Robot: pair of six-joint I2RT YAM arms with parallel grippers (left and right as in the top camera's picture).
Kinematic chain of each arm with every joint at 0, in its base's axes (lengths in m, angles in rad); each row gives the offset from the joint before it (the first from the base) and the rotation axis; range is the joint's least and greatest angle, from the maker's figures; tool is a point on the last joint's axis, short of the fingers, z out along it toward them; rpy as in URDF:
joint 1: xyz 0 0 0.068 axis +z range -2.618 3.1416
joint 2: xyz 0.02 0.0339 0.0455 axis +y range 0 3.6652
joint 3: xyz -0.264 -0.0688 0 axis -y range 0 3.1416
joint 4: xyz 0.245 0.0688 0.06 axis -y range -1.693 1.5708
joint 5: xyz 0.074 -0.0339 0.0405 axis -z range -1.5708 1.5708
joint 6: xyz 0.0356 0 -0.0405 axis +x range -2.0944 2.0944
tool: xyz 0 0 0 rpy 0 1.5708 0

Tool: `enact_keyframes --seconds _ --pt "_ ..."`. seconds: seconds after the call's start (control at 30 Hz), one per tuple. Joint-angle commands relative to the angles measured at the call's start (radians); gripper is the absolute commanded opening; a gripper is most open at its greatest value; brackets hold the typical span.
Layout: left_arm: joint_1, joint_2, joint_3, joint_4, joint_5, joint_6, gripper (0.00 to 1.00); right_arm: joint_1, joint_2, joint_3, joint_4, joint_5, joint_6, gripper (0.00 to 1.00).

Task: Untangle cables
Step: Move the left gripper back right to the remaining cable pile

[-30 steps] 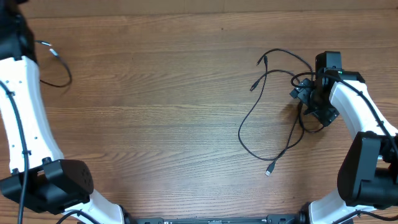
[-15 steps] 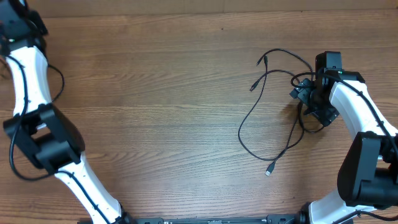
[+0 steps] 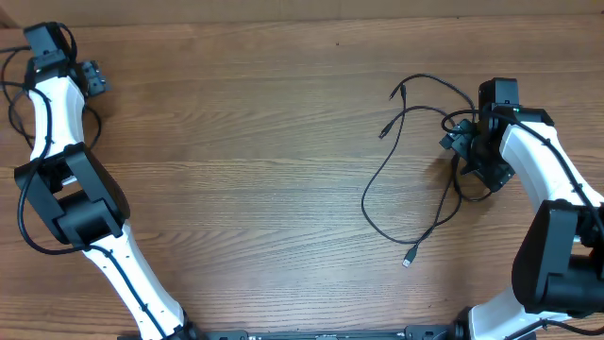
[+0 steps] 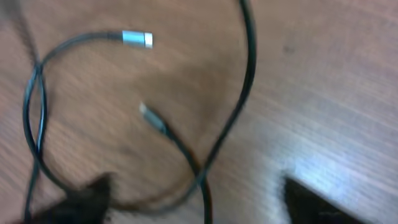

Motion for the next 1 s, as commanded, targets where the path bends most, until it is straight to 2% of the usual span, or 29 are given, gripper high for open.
enact_keyframes --seconds 0.0,0.2,0.33,0.73,0.97 --pt "-0.016 -0.084 0.058 -0.046 0.062 -0.071 1.00 -0.004 -0.026 0.024 0.004 -0.001 0.000 1.00" --pt "-0.069 -0.206 0.078 -0.084 0.327 -0.071 1.00 -0.004 -0.026 0.024 0.004 -0.001 0.000 1.00" --pt "-0.138 -0.271 0.078 -0.117 0.430 -0.070 1.00 -0.004 -0.026 0.024 0.004 -0.001 0.000 1.00" --pt "-0.448 -0.311 0.074 -0.356 0.440 -0.085 1.00 -0.004 -0.026 0.024 0.004 -0.001 0.000 1.00" --pt "-0.633 -0.311 0.074 -0.415 0.440 -0.151 1.00 -0.004 -0.026 0.024 0.004 -0.001 0.000 1.00"
